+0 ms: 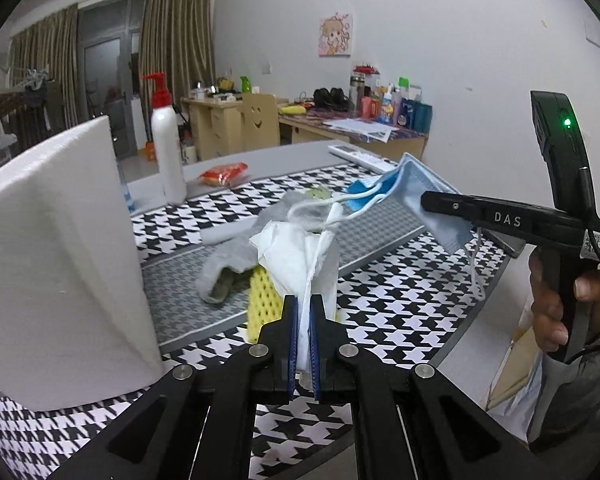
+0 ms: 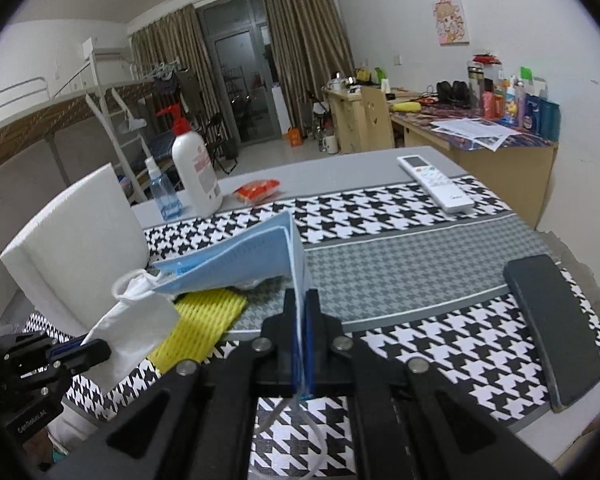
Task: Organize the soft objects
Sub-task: 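Grasp the white tissue with the left gripper while the right grasps the blue mask, then carry the tissue with the left gripper while the right carries the mask toward the foam box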
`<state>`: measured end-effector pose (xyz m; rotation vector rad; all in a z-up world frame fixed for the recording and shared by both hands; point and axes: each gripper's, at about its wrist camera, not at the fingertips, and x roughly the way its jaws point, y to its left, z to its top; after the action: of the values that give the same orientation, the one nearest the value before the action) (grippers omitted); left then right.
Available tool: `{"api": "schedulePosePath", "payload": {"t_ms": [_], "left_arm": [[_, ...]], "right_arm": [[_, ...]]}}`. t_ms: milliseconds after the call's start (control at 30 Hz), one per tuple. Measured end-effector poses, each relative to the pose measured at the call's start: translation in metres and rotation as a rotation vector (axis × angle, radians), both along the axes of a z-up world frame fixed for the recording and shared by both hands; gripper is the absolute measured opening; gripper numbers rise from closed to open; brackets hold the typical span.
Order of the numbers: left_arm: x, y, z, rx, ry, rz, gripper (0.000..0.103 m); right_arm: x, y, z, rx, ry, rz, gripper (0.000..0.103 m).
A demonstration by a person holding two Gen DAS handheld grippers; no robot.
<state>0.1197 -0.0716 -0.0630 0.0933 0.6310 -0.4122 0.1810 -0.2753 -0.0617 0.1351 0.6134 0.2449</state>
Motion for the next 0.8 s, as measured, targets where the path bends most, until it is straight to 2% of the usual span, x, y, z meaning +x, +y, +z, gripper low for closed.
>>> {"api": "schedulePosePath", "payload": {"t_ms": [333, 533, 800], "left_arm": [[-0.007, 0.010, 0.023, -0.009, -0.080, 0.035, 0.006], [-0.012, 0.017, 0.028, -0.005, -0.107, 0.064, 0.006], [-0.016, 0.023, 0.037, -0.011, -0.138, 0.100, 0.006]], "right_arm": [[-0.014, 0.001, 0.013, 0.026, -0.049, 0.003, 0.005], [-0.019, -0.008, 0.027, 0.039, -0.090, -0.040, 0.005], [-0.021, -0.005, 0.025, 0.046, -0.090, -0.035, 0.005]]}}
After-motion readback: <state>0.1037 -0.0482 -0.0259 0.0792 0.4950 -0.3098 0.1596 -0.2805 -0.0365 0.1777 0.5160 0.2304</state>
